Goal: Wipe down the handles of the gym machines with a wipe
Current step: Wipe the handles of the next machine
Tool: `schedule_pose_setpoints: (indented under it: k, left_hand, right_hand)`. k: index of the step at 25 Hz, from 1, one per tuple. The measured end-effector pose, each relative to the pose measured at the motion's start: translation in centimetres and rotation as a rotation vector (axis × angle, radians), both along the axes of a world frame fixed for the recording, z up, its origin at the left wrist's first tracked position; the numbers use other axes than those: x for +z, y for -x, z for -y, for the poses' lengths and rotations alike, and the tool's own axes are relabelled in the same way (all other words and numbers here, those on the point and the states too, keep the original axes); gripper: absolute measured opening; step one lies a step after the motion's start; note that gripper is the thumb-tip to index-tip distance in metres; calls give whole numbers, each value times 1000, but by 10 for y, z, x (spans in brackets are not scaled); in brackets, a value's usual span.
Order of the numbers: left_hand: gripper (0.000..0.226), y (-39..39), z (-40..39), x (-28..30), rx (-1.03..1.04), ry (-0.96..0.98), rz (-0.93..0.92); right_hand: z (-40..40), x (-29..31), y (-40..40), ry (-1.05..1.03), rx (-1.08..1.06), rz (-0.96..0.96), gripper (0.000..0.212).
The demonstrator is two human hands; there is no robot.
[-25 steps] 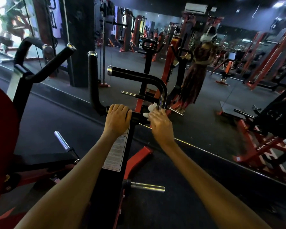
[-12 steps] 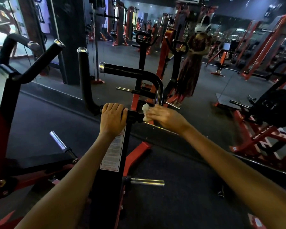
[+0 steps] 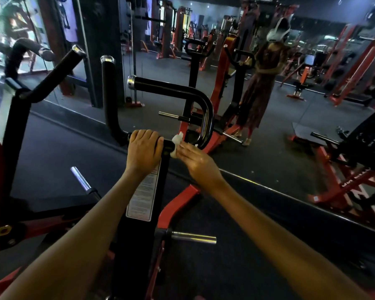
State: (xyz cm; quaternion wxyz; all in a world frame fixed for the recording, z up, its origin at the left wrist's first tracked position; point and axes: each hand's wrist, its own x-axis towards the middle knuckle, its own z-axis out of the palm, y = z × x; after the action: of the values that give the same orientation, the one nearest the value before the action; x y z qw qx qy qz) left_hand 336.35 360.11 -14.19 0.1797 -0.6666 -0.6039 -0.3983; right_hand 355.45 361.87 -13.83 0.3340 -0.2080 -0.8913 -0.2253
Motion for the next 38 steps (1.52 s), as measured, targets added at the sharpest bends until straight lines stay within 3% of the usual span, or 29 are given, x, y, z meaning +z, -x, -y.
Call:
schedule_pose_setpoints:
  k: [3,6,9,12,15,18,21,24,27,30,34,38]
  left_hand:
    - [39,-3,0,0,19,0,11]
    - [37,-5,-1,1,63,-11,25]
    - [37,-12,0,1,112,-4,47]
    - [39,-19,1,0,165,1,75]
    - [47,-20,1,2,208,83,92]
    - [57,-23,1,5,241,199,86]
    - [62,-27,2,10,268,240,114]
    - [63,-28,5,11,258,243,114]
    - [63,-30,5,10,249,220,141]
    - [65,-31,6,6,254,211,166]
    - [60,-29,5,1,218,173,157]
    - [53,-23,6,1,183,142,137]
  right_hand:
    - [-24,23,-46,-118,157,127,24]
    - [-45,52,-73,-53,131,23,34]
    - [-41,39,-59,39,105,-70,25]
    - [-30,10,-34,65,195,-23,13]
    - [-34,14,-33,31,280,46,28]
    - [-55,31,-62,-4,318,113,19]
    - [-83,63,-79,172,234,-123,20]
    - [-89,86,-72,400,314,-328,21]
    - [-85,82,-65,341,383,-346,23]
    - [-98,92,-47,322,304,-393,19]
    - [-114,126,-2,199,249,-207,13]
    - [-117,140,43,259,233,-37,15]
